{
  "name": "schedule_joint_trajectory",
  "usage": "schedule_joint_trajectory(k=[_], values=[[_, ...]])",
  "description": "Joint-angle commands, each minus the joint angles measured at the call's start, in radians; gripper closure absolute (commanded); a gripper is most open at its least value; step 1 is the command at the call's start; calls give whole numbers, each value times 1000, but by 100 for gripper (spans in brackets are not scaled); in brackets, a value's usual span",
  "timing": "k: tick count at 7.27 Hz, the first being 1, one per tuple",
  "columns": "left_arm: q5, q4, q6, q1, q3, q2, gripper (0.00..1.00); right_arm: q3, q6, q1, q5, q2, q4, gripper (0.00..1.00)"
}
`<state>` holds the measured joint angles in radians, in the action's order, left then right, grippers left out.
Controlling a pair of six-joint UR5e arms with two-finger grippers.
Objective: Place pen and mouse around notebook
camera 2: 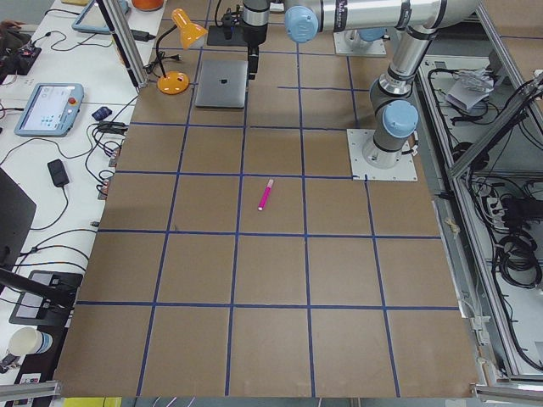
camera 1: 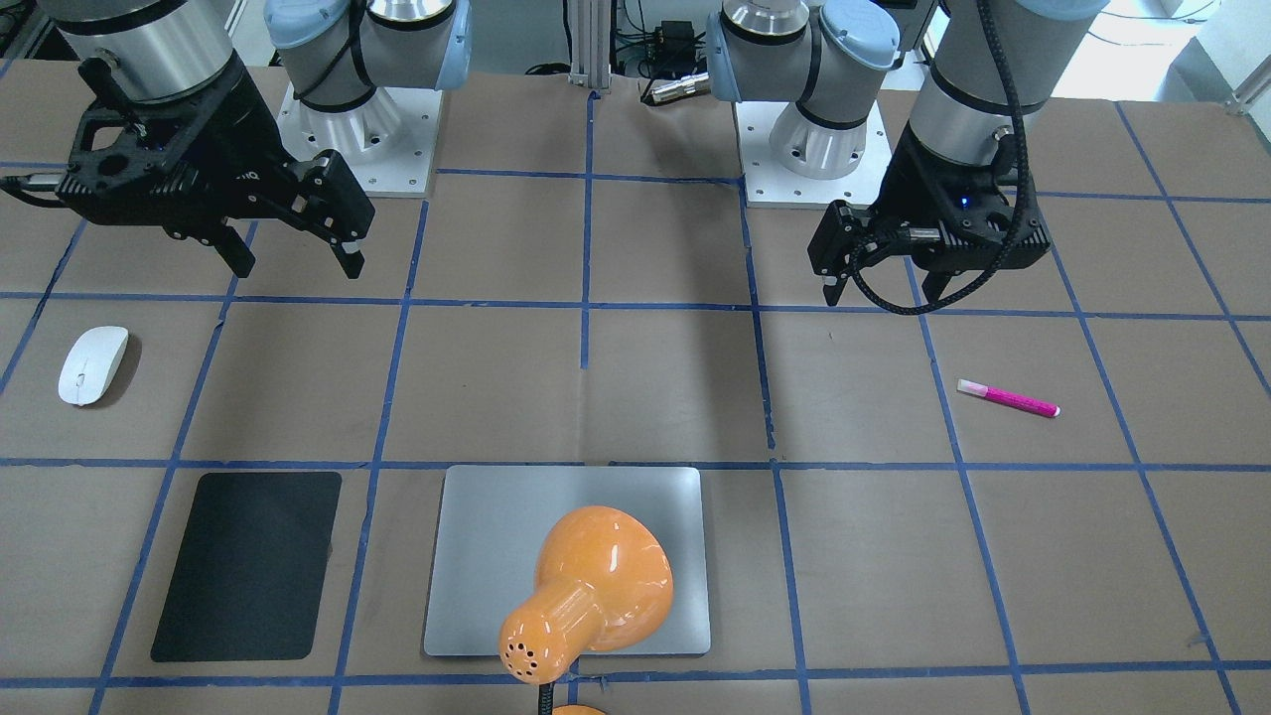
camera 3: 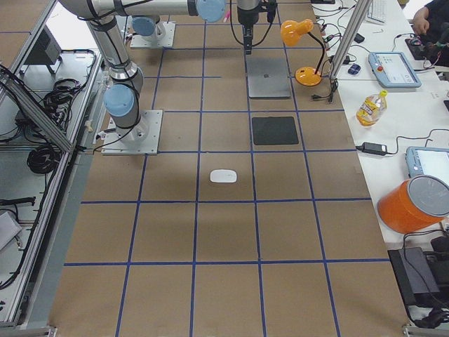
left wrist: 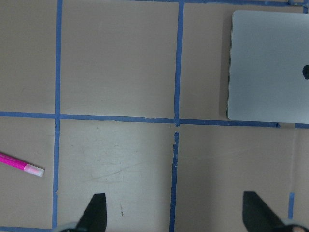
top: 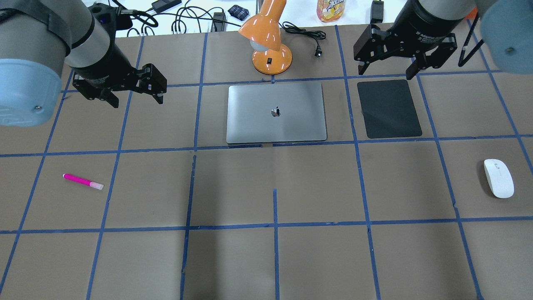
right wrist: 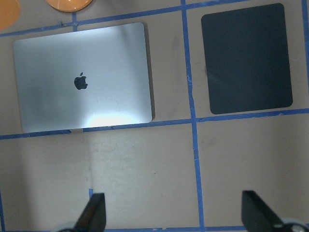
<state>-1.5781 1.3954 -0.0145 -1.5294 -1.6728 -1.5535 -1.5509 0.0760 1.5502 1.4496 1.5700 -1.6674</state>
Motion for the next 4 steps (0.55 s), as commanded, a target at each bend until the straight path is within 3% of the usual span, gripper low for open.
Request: schedule_joint_trajectory(k=[1,4], values=[[-3,28,-2,-6,-1,7,0,0,1,-1,2,-4,0,0],[-5,47,-4,-1,21,16,0,12,2,-1,0,-4,-2,0]])
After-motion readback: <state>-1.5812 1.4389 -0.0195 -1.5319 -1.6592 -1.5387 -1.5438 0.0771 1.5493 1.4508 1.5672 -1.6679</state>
